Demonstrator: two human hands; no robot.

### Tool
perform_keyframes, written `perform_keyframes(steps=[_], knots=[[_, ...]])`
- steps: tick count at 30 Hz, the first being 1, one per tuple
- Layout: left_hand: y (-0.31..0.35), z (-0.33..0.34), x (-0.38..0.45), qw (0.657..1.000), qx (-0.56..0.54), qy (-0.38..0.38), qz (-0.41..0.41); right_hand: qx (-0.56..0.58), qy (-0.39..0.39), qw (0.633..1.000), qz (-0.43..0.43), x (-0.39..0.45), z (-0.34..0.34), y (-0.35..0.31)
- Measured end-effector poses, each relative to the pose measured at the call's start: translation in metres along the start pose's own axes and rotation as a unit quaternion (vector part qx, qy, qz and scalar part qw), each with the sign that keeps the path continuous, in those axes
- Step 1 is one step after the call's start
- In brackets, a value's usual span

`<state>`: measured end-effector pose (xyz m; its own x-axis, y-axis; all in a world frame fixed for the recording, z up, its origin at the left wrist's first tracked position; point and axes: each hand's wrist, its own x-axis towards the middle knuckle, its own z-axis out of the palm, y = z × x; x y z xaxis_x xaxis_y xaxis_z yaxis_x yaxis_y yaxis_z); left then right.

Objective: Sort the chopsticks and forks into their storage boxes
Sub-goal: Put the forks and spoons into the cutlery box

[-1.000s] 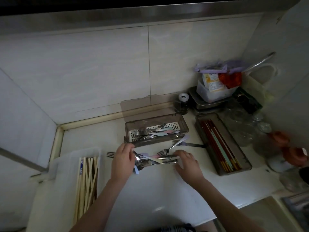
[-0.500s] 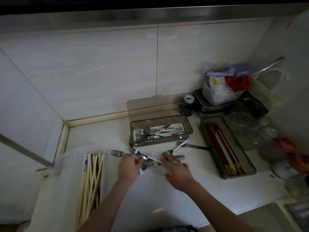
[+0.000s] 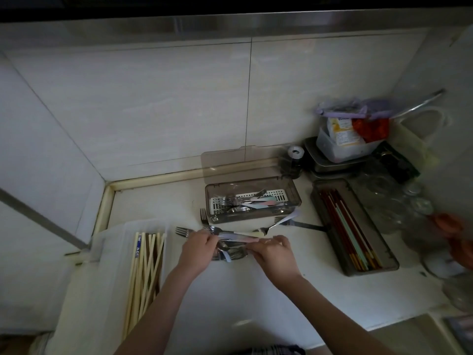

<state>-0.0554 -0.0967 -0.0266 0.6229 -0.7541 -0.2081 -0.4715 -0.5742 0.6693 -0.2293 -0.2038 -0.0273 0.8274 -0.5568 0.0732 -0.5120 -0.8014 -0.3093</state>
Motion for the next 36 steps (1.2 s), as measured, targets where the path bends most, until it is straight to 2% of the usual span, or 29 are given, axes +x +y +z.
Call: perform_keyframes(steps=[2, 5, 7, 9, 11, 16, 20, 22, 24, 28, 29, 33, 36], knots=[[-0.006, 0.000, -0.002, 1.000, -0.025, 0.011, 0.000, 0.000, 0.037, 0.999, 0.008, 0.005, -0.008, 0.007], [-0.023, 0.002, -0.003, 0.996, 0.057, 0.041, 0.046, 0.023, 0.110, 0.993, 0.046, 0.024, -0.027, 0.026], [-0.034, 0.009, -0.006, 0.987, 0.132, 0.029, 0.085, 0.008, 0.112, 0.991, 0.078, 0.041, -0.044, 0.032], [-0.036, 0.016, -0.011, 0.976, 0.183, 0.018, 0.114, -0.035, 0.046, 0.993, 0.098, 0.059, -0.059, 0.034], [-0.031, 0.020, -0.016, 0.966, 0.216, 0.030, 0.140, -0.094, -0.016, 0.992, 0.080, 0.076, -0.065, 0.033], [-0.023, 0.028, -0.023, 0.956, 0.237, 0.061, 0.161, -0.142, -0.113, 0.982, 0.056, 0.100, -0.048, 0.023], [-0.023, 0.028, -0.023, 0.940, 0.266, 0.032, 0.210, -0.154, -0.141, 0.975, 0.080, 0.095, -0.039, 0.014], [-0.025, 0.032, -0.021, 0.934, 0.286, 0.038, 0.211, -0.156, -0.142, 0.974, 0.087, 0.092, -0.039, 0.013], [-0.027, 0.035, -0.019, 0.927, 0.282, 0.077, 0.235, -0.149, -0.121, 0.978, 0.082, 0.087, -0.040, 0.013], [-0.023, 0.039, -0.017, 0.896, 0.280, 0.163, 0.305, -0.061, 0.031, 0.997, 0.038, 0.067, -0.030, 0.009], [-0.020, 0.039, -0.017, 0.891, 0.272, 0.183, 0.313, -0.034, 0.042, 0.998, 0.010, 0.062, -0.026, 0.007], [-0.001, 0.034, -0.018, 0.890, 0.245, 0.249, 0.294, 0.099, -0.039, 0.990, -0.097, 0.037, -0.008, -0.006], [0.009, 0.032, -0.021, 0.889, 0.234, 0.259, 0.295, 0.218, -0.046, 0.973, -0.061, 0.014, 0.005, -0.014]])
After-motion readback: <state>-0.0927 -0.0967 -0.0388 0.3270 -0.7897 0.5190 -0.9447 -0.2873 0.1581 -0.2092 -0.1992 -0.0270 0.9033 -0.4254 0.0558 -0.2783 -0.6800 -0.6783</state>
